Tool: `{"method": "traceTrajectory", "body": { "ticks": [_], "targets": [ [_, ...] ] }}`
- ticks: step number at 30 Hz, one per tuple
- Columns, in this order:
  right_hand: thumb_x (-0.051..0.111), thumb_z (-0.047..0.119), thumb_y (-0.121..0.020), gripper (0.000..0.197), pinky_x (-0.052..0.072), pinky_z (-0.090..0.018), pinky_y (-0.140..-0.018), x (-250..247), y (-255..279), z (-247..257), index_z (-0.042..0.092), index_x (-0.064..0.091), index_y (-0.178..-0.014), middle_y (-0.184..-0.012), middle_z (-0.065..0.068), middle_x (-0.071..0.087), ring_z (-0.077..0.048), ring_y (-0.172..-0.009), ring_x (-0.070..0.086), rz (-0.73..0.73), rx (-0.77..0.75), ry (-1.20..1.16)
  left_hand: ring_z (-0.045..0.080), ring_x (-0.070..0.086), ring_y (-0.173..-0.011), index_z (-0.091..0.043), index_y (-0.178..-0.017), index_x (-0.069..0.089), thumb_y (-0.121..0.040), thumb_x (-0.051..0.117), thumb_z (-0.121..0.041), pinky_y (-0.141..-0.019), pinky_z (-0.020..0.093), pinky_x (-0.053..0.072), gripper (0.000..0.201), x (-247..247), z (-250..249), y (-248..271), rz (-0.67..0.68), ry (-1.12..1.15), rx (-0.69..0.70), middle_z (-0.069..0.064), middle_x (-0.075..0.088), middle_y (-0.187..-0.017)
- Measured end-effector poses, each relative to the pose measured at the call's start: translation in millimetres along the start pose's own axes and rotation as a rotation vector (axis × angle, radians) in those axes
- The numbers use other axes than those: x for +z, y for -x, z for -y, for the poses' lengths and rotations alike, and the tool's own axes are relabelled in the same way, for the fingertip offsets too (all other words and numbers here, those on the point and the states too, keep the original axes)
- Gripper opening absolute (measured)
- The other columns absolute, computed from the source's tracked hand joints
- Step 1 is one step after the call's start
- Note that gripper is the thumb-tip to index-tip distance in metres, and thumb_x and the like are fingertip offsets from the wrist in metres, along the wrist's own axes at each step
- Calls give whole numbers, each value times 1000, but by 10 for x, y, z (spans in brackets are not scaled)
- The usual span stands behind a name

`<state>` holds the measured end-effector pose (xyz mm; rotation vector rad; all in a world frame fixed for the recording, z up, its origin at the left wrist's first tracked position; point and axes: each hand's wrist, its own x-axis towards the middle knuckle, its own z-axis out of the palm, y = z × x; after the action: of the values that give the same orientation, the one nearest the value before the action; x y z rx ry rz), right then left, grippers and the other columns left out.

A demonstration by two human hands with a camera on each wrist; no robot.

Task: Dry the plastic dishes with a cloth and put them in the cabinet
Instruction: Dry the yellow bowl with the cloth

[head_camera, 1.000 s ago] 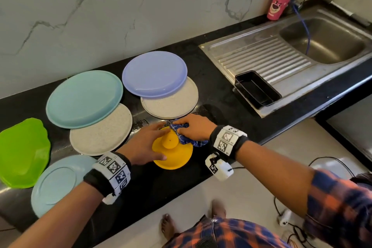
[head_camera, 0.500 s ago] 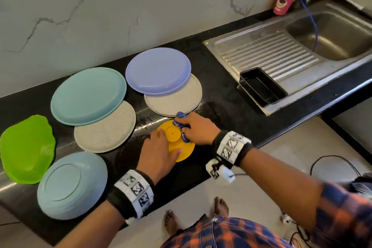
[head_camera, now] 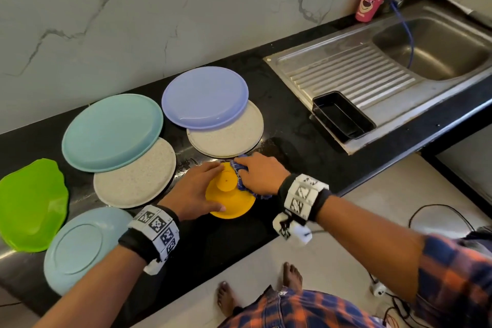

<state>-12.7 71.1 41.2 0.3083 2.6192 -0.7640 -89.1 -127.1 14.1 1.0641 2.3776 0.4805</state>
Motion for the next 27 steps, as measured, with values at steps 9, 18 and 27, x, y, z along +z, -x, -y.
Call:
{"method": "traceTrajectory", "body": {
  "ticks": [9,18,27],
  "targets": [
    [38,35,-102,50,47,-44,-90,356,409,108,36,29,-151,-136,-8,38,-36,-115,54,-154,93,-16,30,42,-129,-9,-146,37,-74,71,-63,-108,38,32,96,357,-355,169,-199,-166,-209,10,41,-145],
    [50,20,-91,55,51,-39,-87,-145,-20,33,38,49,-143,-136,-6,50,-33,-109,59,110,-36,60,31,44,-126,-31,-149,30,-65,83,-54,-100,43,43,102,49,-321,29,-28,-111,-215,6,40,-135],
    [41,36,-98,50,49,-38,-90,200,154,-49,34,43,-147,-131,-7,59,-34,-109,60,-144,63,-37,17,23,-146,-26,-155,28,-69,87,-43,-116,28,16,105,27,36,-36,42,-22,6,-6,24,-160]
  ]
}}
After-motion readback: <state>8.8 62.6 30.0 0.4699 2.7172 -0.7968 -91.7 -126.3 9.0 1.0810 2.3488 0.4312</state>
